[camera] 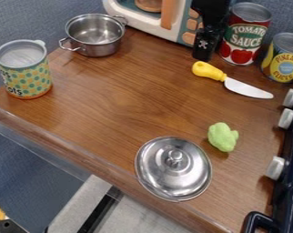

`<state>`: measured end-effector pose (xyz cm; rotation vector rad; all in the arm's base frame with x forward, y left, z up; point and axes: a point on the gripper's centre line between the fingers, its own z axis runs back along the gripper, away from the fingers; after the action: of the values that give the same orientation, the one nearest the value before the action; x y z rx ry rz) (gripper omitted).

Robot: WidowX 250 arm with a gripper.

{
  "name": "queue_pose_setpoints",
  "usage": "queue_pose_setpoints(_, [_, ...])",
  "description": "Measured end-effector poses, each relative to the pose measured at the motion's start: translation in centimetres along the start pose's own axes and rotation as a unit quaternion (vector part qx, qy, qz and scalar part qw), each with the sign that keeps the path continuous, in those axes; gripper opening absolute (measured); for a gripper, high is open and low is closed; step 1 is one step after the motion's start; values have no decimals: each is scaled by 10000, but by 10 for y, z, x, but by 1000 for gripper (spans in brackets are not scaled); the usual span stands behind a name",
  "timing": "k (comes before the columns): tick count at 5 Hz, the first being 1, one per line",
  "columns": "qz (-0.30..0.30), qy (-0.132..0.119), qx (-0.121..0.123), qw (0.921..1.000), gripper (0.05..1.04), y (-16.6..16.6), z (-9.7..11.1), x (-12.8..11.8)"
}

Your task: Move the lid and put it between the silver pot and the knife

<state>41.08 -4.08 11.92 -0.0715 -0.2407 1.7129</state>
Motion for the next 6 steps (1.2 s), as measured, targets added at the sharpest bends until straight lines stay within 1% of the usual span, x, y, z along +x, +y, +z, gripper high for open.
queue_pose_setpoints(1, [-34,-58,221,9997,1000,6,-18,-1])
queue_pose_setpoints(2, [-77,-37,336,9994,999,22,-40,-2])
queue_pose_setpoints(3, [54,-31,163,9998,999,30,-25,3])
queue_pose_setpoints(4, [239,84,-57,9997,999,54,15,5])
queue_pose_setpoints(5, [342,146,5,9993,999,86,33,5])
queue_pose_setpoints(6, [568,273,-120,9979,999,123,47,1])
